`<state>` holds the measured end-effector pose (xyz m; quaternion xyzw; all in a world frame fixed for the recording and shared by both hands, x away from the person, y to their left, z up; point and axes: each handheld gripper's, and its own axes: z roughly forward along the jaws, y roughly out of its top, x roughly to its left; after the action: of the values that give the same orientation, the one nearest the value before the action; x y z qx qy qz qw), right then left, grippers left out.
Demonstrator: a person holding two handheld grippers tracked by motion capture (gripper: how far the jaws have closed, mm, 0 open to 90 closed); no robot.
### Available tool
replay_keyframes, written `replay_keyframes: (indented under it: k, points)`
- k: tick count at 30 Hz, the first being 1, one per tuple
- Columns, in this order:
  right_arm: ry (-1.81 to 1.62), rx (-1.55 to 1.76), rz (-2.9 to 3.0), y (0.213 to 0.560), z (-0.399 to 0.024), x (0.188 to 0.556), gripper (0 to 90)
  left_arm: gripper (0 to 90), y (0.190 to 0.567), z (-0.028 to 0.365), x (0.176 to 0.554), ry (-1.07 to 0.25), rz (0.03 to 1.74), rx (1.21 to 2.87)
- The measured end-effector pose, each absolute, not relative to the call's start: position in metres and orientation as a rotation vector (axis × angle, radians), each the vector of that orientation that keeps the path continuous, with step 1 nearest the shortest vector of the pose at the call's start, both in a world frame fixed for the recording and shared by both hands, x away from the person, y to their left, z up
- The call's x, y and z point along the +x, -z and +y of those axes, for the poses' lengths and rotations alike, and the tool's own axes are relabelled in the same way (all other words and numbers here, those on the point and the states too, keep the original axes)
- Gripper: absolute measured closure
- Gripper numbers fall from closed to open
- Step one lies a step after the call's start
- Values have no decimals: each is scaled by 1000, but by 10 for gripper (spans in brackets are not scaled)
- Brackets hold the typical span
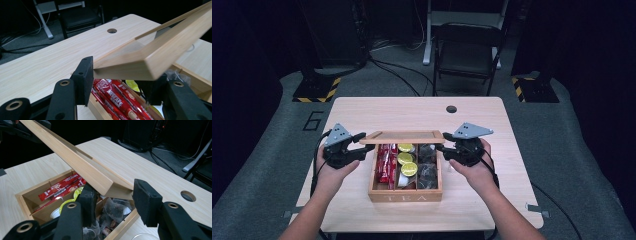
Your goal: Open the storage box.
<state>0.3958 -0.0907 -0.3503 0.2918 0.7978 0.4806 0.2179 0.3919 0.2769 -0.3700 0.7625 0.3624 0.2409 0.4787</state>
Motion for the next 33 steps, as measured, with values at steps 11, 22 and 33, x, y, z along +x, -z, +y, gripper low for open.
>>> replay_keyframes:
  k: [11, 22, 33]
  points:
    - [-1322, 826, 2210, 346, -89, 401, 552, 562, 374, 279, 403, -575, 934, 1851]
    - [-1305, 881, 2195, 345, -86, 416, 552, 575, 367, 283, 416, -525, 932, 1841]
    - [-1233, 854, 2200, 351, -79, 423, 557, 601, 376, 290, 412, -483, 938, 1788]
